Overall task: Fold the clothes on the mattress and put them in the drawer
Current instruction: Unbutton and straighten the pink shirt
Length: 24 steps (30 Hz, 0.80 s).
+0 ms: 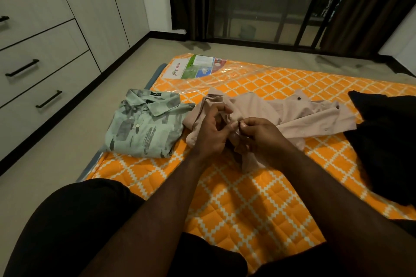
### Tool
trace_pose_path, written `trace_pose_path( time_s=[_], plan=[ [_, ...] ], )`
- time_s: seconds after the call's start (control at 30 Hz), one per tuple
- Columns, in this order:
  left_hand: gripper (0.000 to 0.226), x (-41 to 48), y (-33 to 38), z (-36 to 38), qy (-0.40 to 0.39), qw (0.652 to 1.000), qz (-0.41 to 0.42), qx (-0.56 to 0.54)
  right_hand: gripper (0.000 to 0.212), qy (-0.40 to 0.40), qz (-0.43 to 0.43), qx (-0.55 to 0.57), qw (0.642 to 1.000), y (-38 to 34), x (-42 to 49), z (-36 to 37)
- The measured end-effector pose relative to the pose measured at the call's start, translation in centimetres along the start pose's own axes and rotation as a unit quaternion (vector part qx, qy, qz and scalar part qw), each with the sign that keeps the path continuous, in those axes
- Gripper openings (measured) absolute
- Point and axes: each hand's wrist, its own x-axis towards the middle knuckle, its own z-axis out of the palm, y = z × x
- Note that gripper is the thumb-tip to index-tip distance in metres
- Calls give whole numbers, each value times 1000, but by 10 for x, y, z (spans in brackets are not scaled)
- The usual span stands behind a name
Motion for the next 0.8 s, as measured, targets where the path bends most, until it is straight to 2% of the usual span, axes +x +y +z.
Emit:
trace_pose_path(
  time_s=[0.07,0.1,0.17,0.23,0.3,0.37,0.47,0.53,0.63,0.67,0.73,0.8],
  plan=[
    [21,-1,2,1,-8,1000,-2,0,25,-13,-3,3,1000,-4,0,-4],
    [17,-2,2,2,-11,1000,-8,1,24,1,-27,-41,999,-4,1,-4],
    [14,-3,-1,2,-12,1000,-21,16,14,49,-112,-225,967,1,4,-4],
    [29,0,-7,-1,1,998,-46,33,9,61,-183,-360,913,3,6,-5],
    [57,5,-8,-3,-4,996,-85,20,27,72,-220,-420,878,4,8,-10],
    [78,10,-4,-4,-18,991,-133,-23,34,97,-224,-449,860,2,8,-15],
    [95,16,-4,-7,-19,979,-187,-76,37,115,-196,-509,830,-1,8,-24],
    [111,18,-10,-10,-21,984,-167,-60,29,137,-181,-564,794,3,9,-28],
    [119,17,-20,-11,-33,992,-74,99,22,190,-205,-595,754,9,11,-31],
    [119,16,-21,-10,-33,990,-60,121,22,207,-215,-597,745,10,11,-31],
    [119,15,-22,-10,-14,990,-48,135,22,222,-234,-587,742,11,13,-32],
    [119,14,-22,-10,11,987,-48,152,15,218,-236,-555,767,11,13,-31]
  ],
)
